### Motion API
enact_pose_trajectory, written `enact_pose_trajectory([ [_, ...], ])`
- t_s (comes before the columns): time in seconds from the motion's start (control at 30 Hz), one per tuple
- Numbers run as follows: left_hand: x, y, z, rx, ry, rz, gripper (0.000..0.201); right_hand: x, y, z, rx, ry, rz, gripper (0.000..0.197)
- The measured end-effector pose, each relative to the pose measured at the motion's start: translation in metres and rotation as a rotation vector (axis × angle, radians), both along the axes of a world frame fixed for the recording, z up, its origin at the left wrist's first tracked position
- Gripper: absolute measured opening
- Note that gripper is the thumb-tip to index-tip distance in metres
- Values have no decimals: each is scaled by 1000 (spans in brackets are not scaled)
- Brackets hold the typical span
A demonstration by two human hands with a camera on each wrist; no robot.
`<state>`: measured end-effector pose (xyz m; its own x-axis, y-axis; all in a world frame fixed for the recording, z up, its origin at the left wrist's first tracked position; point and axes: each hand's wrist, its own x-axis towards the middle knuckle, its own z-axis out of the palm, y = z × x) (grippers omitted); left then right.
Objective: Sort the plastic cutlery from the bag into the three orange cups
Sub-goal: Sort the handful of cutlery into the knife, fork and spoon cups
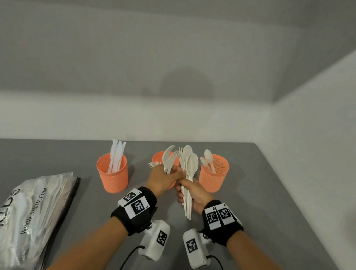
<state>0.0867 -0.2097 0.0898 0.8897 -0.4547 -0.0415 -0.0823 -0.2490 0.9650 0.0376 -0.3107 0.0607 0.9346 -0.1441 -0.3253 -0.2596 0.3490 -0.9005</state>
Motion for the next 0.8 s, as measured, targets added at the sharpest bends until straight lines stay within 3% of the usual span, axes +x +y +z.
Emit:
enact_pose_trajectory([
  [0.1,4,0,-4,63,-22,53,29,-4,-1,0,4,1,18,9],
  [0.17,6,1,-8,69,-14,106,28,-7,-1,0,24,-6,15,11],
  [0.37,1,1,-11,-136,237,197,25,-10,1,3,38,-38,-20,12],
  [0.53,-6,-5,-15,-207,260,157,24,-10,2,0,-86,-50,-16,13],
  [0.63,-2,-4,-18,-210,304,198,19,-12,1,-1,-117,-58,33,16],
  [0.8,13,3,-23,-310,473,341,29,-19,-8,0,-148,-38,-11,20],
])
